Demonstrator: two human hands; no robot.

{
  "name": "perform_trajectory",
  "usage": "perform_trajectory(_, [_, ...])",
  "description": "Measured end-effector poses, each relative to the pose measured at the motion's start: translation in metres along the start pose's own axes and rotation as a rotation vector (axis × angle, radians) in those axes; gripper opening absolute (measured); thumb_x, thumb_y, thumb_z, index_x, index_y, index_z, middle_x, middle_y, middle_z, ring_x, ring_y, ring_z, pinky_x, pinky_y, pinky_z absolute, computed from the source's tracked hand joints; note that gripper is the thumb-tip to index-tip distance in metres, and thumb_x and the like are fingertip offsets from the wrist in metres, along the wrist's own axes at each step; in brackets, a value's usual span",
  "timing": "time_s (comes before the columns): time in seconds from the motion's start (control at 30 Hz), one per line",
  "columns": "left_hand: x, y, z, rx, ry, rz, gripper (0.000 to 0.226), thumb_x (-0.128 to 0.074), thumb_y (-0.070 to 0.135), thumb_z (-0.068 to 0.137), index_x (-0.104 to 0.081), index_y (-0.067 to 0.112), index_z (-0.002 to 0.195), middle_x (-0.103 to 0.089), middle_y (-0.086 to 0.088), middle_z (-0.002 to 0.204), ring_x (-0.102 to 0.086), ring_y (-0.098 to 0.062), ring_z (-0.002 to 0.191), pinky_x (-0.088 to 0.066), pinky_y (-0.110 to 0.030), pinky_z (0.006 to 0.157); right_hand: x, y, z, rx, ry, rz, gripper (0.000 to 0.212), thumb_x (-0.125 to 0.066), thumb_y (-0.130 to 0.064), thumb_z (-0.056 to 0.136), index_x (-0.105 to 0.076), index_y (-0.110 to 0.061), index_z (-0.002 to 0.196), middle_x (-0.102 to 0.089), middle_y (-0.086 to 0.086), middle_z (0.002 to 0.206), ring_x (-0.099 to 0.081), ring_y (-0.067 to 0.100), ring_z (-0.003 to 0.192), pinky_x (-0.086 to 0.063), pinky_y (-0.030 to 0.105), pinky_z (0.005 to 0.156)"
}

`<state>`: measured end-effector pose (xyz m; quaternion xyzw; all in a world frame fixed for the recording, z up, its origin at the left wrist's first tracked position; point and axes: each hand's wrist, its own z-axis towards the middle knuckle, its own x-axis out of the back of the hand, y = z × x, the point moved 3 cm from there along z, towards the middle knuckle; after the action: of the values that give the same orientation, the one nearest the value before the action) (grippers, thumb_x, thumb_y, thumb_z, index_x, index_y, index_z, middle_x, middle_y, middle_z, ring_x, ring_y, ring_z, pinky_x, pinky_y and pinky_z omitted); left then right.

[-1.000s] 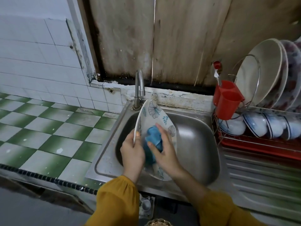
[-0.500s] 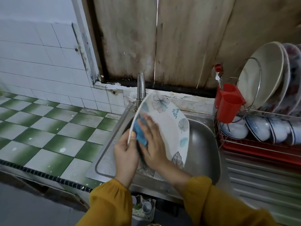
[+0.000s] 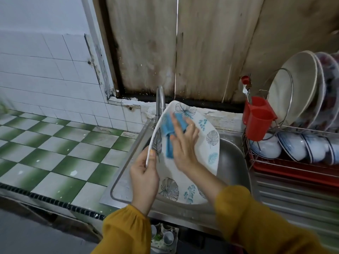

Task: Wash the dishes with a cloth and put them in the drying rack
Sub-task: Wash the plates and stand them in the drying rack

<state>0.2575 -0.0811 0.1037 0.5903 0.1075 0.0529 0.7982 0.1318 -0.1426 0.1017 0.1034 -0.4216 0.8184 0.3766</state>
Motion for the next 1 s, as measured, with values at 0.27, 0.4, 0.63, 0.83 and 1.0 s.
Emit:
perform_trajectory(0.27, [0.017, -0.007, 0.01, 0.075, 0.101, -0.034, 0.024, -0.049, 0.015, 0.101, -0.069, 0.027, 0.099, -0.063, 0.0, 0.071, -0.055, -0.007, 0.058, -0.048, -0.022, 0.052, 0.037, 0.031, 0.007, -0.305, 0.14, 0.279, 0.067, -0.079, 0.005, 0.072, -0.057, -0.021, 0.131, -0.058, 0.003, 0.11, -0.055, 0.008, 0.093, -0.046, 0.014, 0.087])
perform_trajectory(0.4, [0.012, -0.008, 0.002, 0.095, 0.101, -0.042, 0.021, -0.048, 0.013, 0.101, -0.069, 0.012, 0.106, -0.059, -0.007, 0.072, -0.053, -0.002, 0.053, -0.045, -0.015, 0.047, 0.032, 0.029, 0.022, -0.289, 0.179, 0.2, 0.054, -0.077, 0.006, 0.072, -0.066, -0.007, 0.122, -0.053, 0.0, 0.099, -0.05, 0.01, 0.09, -0.044, 0.019, 0.082])
perform_trajectory(0.63, [0.015, -0.008, 0.011, 0.136, 0.105, -0.118, 0.023, -0.048, 0.014, 0.101, -0.071, 0.01, 0.097, -0.072, 0.004, 0.071, -0.064, -0.009, 0.063, -0.051, -0.02, 0.054, 0.008, 0.011, -0.019, 0.113, -0.214, -0.09, 0.045, -0.047, -0.052, 0.09, -0.044, -0.056, 0.134, -0.02, -0.009, 0.155, -0.004, 0.02, 0.147, -0.009, 0.046, 0.113])
perform_trajectory(0.83, [0.018, -0.004, 0.012, 0.134, 0.117, -0.16, 0.026, -0.05, 0.014, 0.1, -0.072, 0.025, 0.093, -0.075, 0.003, 0.08, -0.067, -0.012, 0.075, -0.055, -0.025, 0.066, 0.005, 0.011, -0.036, 0.575, -0.426, -0.197, 0.044, -0.031, -0.044, 0.103, -0.029, -0.047, 0.147, -0.015, -0.01, 0.162, -0.006, 0.022, 0.151, -0.01, 0.055, 0.119])
perform_trajectory(1.0, [0.011, -0.001, 0.008, 0.108, 0.039, -0.123, 0.029, -0.052, 0.019, 0.098, -0.075, 0.03, 0.084, -0.063, -0.008, 0.075, -0.057, -0.021, 0.07, -0.048, -0.034, 0.065, 0.025, 0.044, 0.019, 0.015, 0.049, -0.215, 0.051, -0.023, -0.05, 0.101, -0.025, -0.038, 0.15, -0.007, -0.005, 0.162, -0.001, 0.024, 0.15, -0.011, 0.059, 0.118])
